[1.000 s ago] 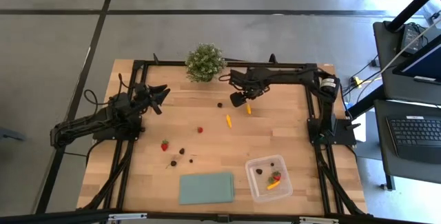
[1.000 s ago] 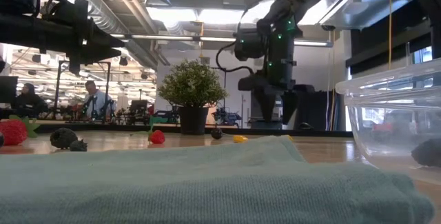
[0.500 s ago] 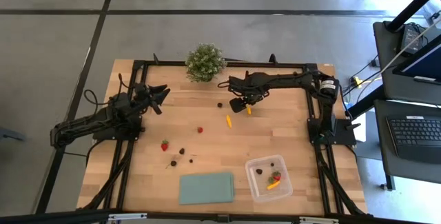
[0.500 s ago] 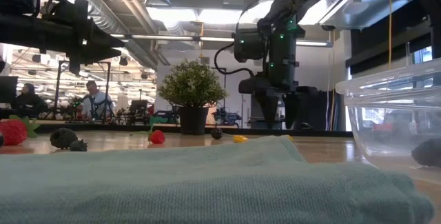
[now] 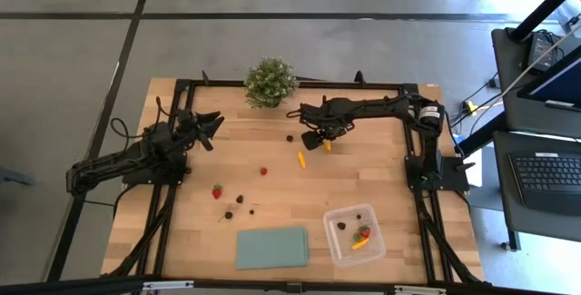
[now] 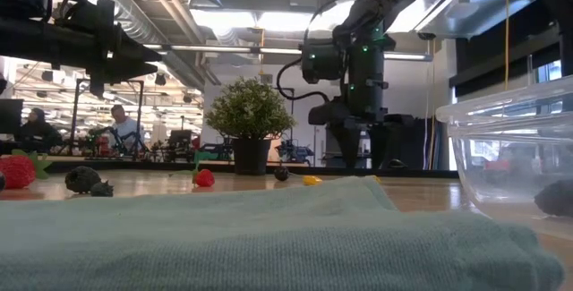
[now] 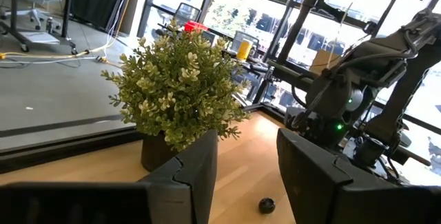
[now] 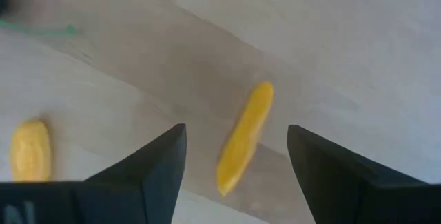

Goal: Pick and placing Produce into tupperware
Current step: Put the yellow corn into the transparent bin

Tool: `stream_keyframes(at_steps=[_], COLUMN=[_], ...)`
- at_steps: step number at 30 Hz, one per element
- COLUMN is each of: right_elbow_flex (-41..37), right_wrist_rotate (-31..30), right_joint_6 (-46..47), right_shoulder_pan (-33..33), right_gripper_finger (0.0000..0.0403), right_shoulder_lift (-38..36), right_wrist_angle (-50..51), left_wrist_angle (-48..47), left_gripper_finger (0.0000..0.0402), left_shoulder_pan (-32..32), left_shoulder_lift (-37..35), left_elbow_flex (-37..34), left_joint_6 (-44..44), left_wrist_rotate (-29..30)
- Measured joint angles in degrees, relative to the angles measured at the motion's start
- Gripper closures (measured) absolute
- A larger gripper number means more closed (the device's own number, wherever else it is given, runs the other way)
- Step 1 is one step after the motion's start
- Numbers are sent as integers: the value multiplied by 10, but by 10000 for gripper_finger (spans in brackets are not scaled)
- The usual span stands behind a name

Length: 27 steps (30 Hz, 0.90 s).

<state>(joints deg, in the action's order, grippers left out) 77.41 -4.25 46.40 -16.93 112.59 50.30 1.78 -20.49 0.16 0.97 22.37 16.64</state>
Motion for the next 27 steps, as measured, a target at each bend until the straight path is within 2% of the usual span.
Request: stream_keyframes(at_steps=[5,11,18,27], right_elbow_flex=[-7,-59,-66,-48], right_wrist_rotate=[15,52,26,23], right_joint_6=[1,23,1,16], right_shoulder_pan=[1,1,2,6], right_gripper_finger=[150,150,150,150], right_shoulder_lift=[11,7,8,10], right_wrist_angle=[-8,-59,-56,-53], left_wrist_angle=[0,0,0,0], left_gripper_finger=[259,259,259,259], left_shoulder_pan=[0,0,0,0], left_shoulder_lift=[0,0,0,0], left_elbow_flex=[0,0,0,0], left_joint_6=[0,0,0,0], left_wrist_rotate=[0,0,0,0])
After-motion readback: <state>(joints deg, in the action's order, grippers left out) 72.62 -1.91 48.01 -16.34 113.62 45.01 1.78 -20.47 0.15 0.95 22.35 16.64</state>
